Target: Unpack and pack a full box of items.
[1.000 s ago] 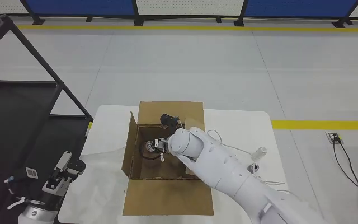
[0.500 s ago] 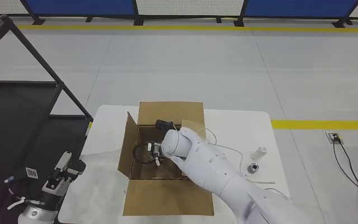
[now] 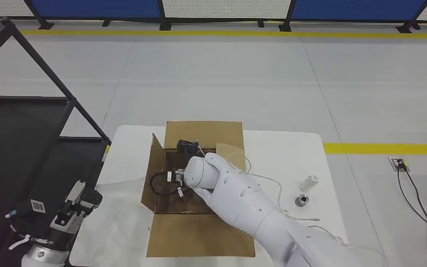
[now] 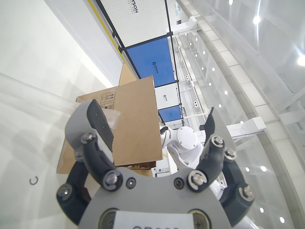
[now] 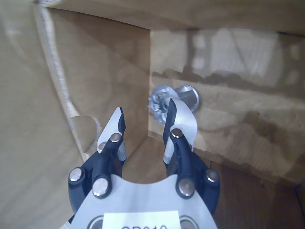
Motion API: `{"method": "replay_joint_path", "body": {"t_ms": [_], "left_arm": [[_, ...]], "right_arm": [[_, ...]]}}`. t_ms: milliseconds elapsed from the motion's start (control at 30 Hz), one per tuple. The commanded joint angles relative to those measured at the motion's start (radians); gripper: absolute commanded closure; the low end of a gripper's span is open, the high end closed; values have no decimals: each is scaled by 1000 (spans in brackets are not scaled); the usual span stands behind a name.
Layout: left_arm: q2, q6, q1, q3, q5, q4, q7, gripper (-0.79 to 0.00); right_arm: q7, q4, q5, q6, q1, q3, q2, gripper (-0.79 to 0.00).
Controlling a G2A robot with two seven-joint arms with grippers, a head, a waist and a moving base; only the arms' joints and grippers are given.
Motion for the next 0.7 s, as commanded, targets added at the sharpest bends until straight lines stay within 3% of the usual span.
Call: {"method": "replay_joint_path", "body": {"t_ms": [0,100,267,667], "left_arm": [[0,0,0,0,0,0,0,-785],[0,0,0,0,0,0,0,-785],[0,0,0,0,0,0,0,-785],[0,0,0,0,0,0,0,-785]], "right_arm": [[-22,-42,-20,29,-6,6,4,-391],[-47,-112,-54,74,-19,23,19,-533],[-65,-231,-118,141,-56,67,62,-662],[-63,-646,-354,336,-260,222,207,-785]]}}
